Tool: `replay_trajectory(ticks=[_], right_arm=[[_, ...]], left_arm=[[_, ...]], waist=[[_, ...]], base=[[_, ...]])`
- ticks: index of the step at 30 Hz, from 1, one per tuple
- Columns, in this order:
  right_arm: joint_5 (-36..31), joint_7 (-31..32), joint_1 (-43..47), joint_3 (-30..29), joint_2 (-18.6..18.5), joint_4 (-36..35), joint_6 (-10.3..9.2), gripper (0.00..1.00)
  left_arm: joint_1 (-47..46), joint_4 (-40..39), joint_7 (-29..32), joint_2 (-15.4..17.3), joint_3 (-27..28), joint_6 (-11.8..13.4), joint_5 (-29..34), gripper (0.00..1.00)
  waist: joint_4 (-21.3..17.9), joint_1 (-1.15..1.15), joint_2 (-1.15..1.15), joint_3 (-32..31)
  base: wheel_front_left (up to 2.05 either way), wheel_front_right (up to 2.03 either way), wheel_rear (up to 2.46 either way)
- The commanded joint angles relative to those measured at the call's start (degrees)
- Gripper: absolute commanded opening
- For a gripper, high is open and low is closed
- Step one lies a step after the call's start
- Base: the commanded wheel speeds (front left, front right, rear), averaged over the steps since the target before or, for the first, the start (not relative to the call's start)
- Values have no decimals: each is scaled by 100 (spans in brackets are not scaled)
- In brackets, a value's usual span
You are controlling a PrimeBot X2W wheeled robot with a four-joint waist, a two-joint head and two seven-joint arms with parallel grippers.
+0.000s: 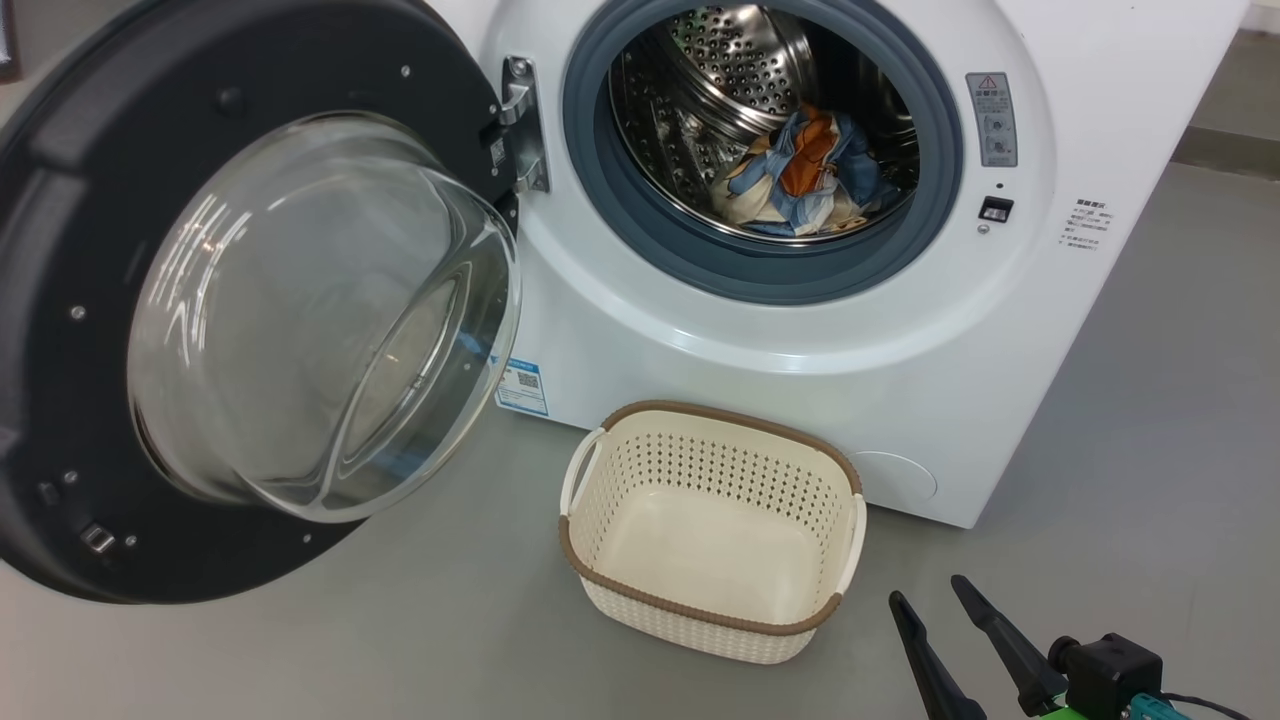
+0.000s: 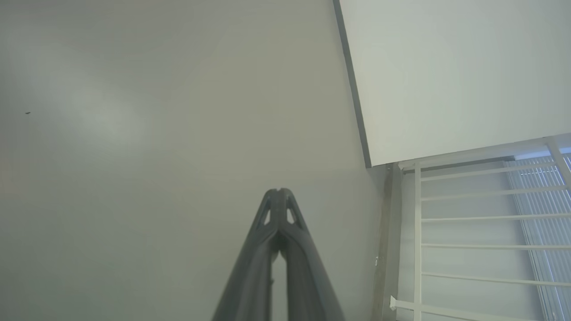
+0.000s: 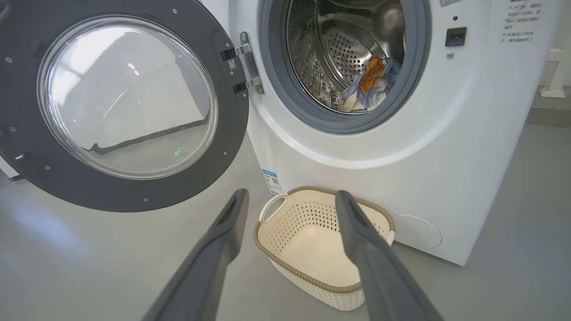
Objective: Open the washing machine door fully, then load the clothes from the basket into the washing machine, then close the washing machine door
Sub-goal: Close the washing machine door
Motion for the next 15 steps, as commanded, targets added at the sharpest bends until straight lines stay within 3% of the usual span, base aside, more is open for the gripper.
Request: replay_trajectory(ticks=[1,15], right_arm=[[-29,-28,-202,146,-72,-118,9,100],[-21,-28,-230,210,-156,-106,9,100]], left_arm=[[-191,-153,74,299,92,61,-43,0],[-532,-534,379,350,133,441,-222,0]], waist=[[-24,0,0,9],[-312,0,0,107]], base=[[0,0,0],[0,0,0]])
